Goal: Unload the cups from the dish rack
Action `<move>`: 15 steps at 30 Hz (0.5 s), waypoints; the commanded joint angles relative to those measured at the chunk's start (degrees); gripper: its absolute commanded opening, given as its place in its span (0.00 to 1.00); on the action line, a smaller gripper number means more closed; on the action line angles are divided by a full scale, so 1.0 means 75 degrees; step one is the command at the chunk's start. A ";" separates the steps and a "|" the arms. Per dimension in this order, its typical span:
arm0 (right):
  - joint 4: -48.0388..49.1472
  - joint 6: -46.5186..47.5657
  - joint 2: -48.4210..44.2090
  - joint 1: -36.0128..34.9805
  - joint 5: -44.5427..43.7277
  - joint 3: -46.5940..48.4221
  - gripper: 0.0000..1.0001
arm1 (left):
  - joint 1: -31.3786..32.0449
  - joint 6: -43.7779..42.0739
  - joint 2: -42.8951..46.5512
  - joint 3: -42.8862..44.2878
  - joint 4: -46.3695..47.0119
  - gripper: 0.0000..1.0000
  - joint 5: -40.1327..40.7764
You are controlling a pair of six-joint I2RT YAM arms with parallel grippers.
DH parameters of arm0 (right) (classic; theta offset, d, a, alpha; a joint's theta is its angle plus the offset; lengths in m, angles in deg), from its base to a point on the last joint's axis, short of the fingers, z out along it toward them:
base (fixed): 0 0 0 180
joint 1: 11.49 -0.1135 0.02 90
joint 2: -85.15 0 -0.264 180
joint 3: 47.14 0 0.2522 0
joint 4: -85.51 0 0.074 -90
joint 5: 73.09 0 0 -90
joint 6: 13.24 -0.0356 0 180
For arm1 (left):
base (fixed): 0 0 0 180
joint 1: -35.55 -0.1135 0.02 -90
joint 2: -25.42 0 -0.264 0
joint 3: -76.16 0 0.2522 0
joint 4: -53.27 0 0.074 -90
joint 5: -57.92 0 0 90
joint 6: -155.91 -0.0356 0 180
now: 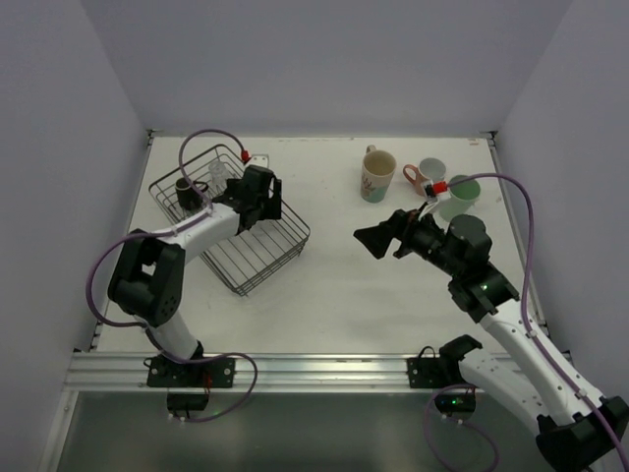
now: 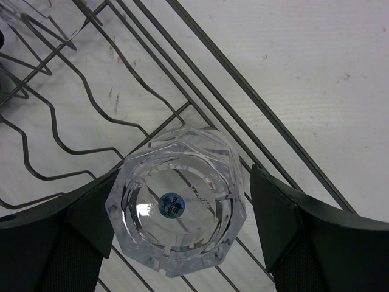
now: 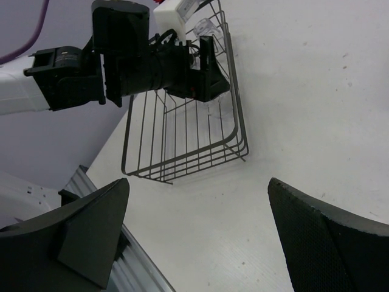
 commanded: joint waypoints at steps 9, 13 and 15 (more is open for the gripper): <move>0.0461 -0.0126 0.0190 -0.0242 0.0296 0.0054 0.99 | -0.0078 0.0036 0.0372 0.0053 0.0303 0.50 0.0303; 0.0554 -0.0255 0.0354 -0.0442 0.0307 0.0043 0.99 | -0.0078 0.0130 0.1027 -0.0122 0.0116 0.34 0.0327; 0.0835 -0.0476 0.0518 -0.0547 0.0354 -0.0004 0.99 | -0.0078 0.0177 0.1543 -0.0251 0.0127 0.31 0.0257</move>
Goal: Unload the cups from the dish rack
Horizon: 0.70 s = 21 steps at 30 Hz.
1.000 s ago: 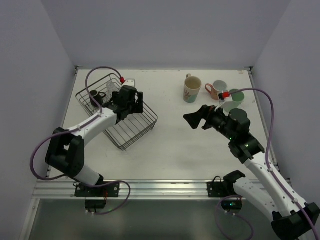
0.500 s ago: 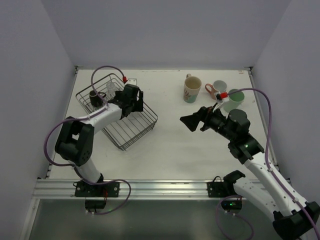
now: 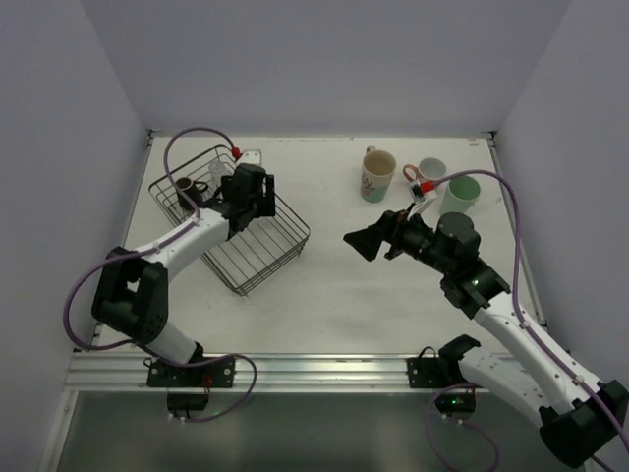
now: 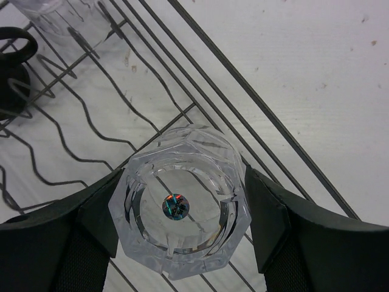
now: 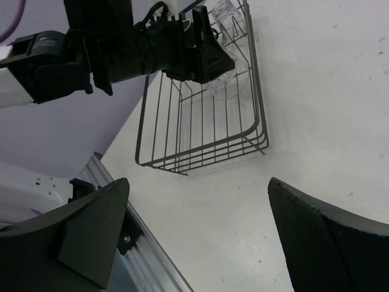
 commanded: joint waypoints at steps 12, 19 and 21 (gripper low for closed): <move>0.4307 -0.3191 0.1284 -0.0900 0.0174 -0.0743 0.96 | -0.0069 0.1137 0.4048 -0.1113 0.0343 0.22 -0.1715; 0.5525 -0.3686 0.2257 -0.1053 0.0361 -0.0216 0.91 | -0.0069 0.2543 0.5512 -0.1699 0.1022 0.22 -0.4479; 0.5691 -0.3850 0.2515 -0.1054 0.0442 -0.0134 0.90 | -0.0069 0.2917 0.5654 -0.1782 0.1326 0.21 -0.5112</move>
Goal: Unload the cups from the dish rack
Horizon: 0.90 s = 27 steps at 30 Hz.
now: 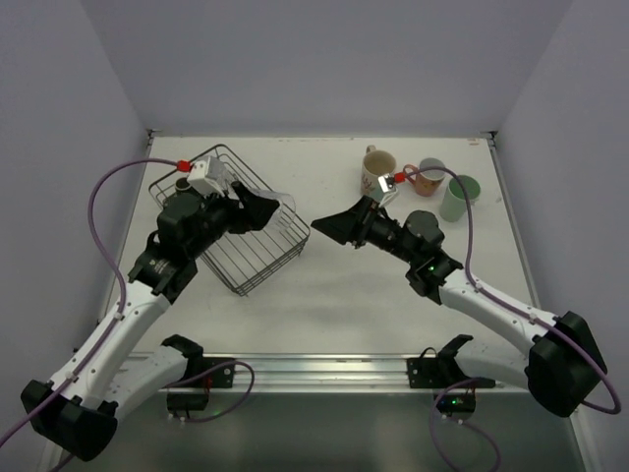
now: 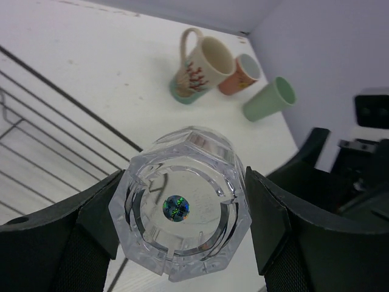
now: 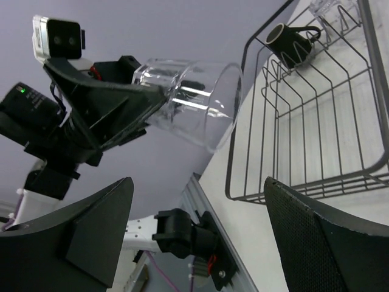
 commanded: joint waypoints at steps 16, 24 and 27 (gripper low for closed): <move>0.3331 -0.1333 0.0857 -0.0054 0.1786 0.0587 0.58 | -0.0028 0.2627 0.0258 -0.1014 0.3816 0.22 -0.3672; 0.4225 -0.1990 0.1268 -0.0066 0.1915 0.0634 0.14 | -0.0016 0.2909 0.0188 -0.1237 0.4180 0.29 -0.3802; 0.4050 -0.1921 0.1175 -0.0054 0.1845 0.0634 0.00 | -0.0016 0.2828 0.0118 -0.1284 0.4064 0.48 -0.3790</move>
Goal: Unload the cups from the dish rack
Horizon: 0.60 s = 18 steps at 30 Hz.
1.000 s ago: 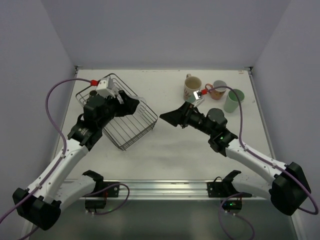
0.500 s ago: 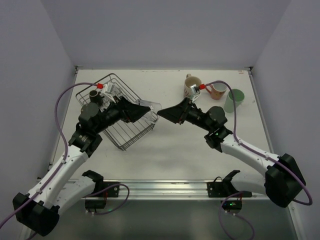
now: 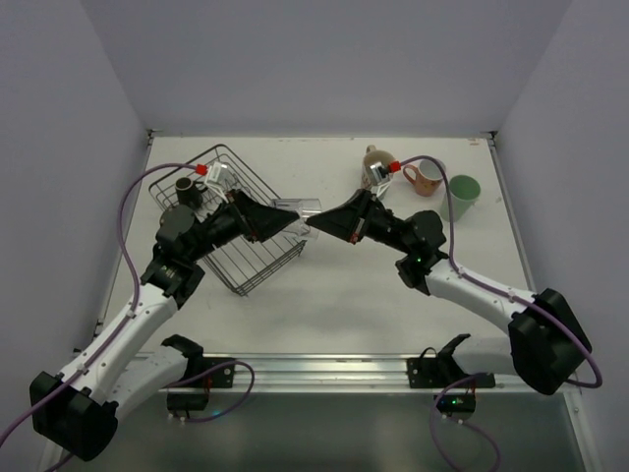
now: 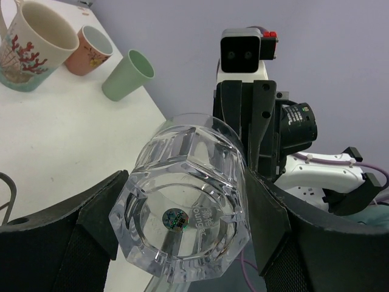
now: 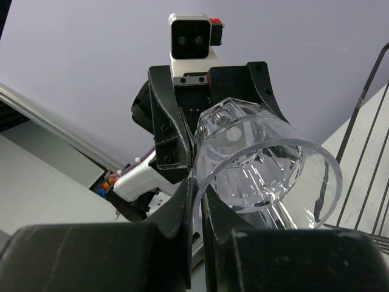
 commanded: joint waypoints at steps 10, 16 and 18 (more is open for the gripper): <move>-0.4221 0.2789 -0.1323 0.0042 -0.0705 0.0731 0.00 | -0.0016 -0.1700 0.0234 0.1081 -0.1948 1.00 0.1084; -0.8579 0.5390 -0.1536 0.0930 -0.1338 0.2183 0.00 | -0.0016 -0.3505 0.0750 0.1879 -0.4188 1.00 0.3451; -1.0145 0.6003 -0.1267 0.1248 -0.1759 0.2898 0.00 | -0.0016 -0.4079 0.0844 0.1926 -0.4553 1.00 0.4129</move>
